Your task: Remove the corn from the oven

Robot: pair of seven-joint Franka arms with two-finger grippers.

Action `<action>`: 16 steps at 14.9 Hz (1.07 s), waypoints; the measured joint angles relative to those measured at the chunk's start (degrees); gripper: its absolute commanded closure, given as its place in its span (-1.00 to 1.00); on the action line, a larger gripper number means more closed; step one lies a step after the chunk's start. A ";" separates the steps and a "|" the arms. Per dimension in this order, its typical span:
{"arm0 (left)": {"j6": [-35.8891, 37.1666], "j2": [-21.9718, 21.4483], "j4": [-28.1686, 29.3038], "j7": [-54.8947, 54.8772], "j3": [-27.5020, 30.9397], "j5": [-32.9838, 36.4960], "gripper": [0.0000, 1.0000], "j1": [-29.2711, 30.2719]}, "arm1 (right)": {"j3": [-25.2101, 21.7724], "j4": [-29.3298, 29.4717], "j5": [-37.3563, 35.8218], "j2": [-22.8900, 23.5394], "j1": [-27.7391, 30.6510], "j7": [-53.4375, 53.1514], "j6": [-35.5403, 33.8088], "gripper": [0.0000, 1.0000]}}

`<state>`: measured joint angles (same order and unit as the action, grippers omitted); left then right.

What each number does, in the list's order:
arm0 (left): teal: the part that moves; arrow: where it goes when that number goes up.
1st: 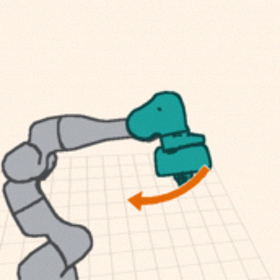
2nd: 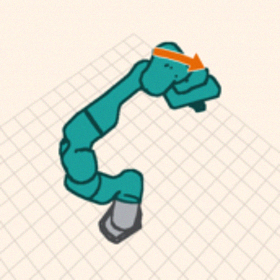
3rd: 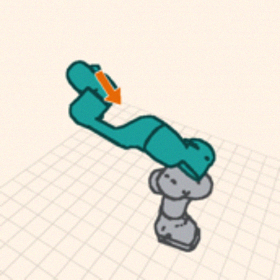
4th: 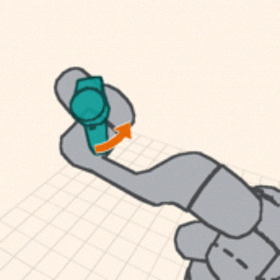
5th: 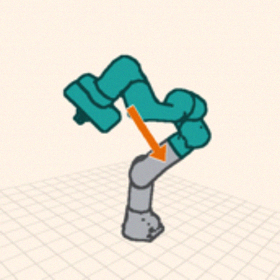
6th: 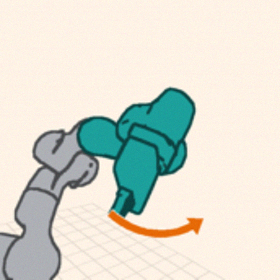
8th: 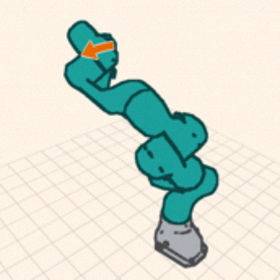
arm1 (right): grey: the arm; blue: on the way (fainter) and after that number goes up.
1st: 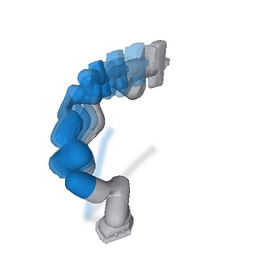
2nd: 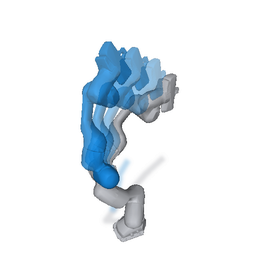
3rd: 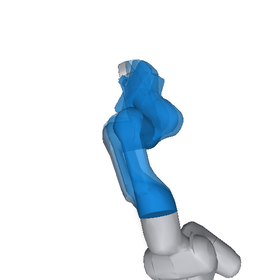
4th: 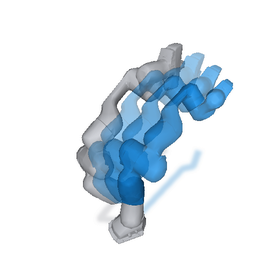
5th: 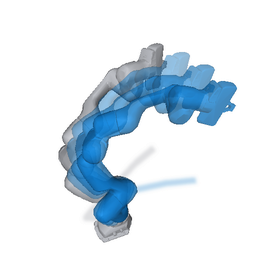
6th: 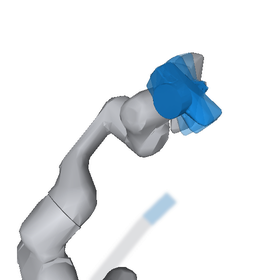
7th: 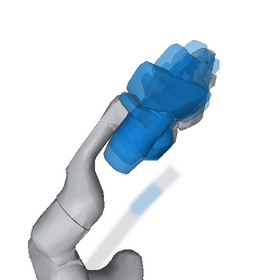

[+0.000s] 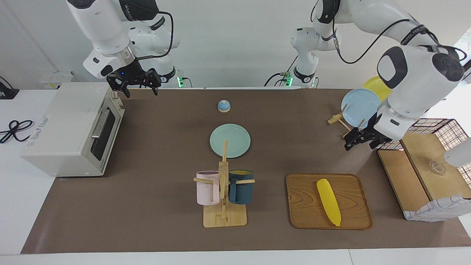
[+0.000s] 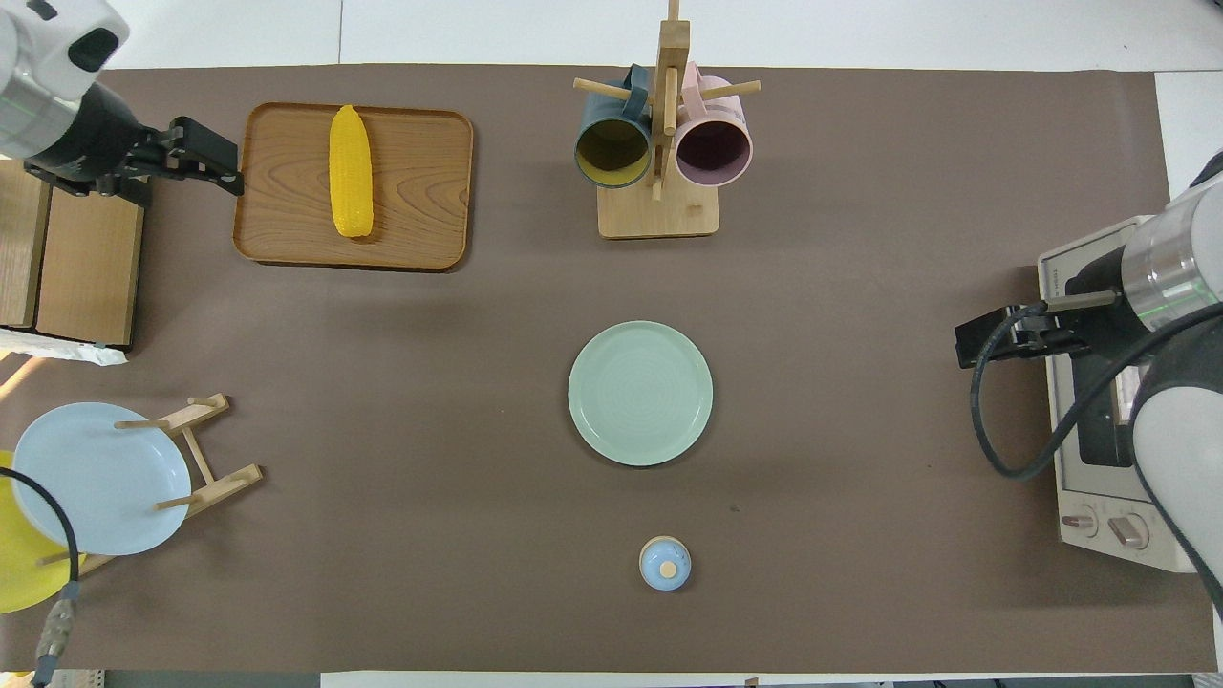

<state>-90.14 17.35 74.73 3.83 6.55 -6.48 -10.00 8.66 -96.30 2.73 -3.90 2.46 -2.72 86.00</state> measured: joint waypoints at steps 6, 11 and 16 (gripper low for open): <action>2.65 -16.58 16.39 -0.13 0.12 1.99 -1.00 1.70 | -0.03 0.07 -0.08 0.00 -0.20 0.00 0.00 -1.00; 1.54 -19.24 20.73 -1.20 -0.47 1.99 -1.00 2.04 | -0.61 0.07 -0.09 0.00 -0.63 0.00 0.00 -1.00; 0.89 -18.87 20.71 -1.36 -3.27 3.21 -1.00 3.52 | -2.11 0.07 -0.09 0.00 -0.71 0.00 0.05 -1.00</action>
<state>-89.25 -1.52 95.44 2.47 3.28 -3.27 -6.48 6.55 -96.23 2.65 -3.89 1.74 -2.72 86.04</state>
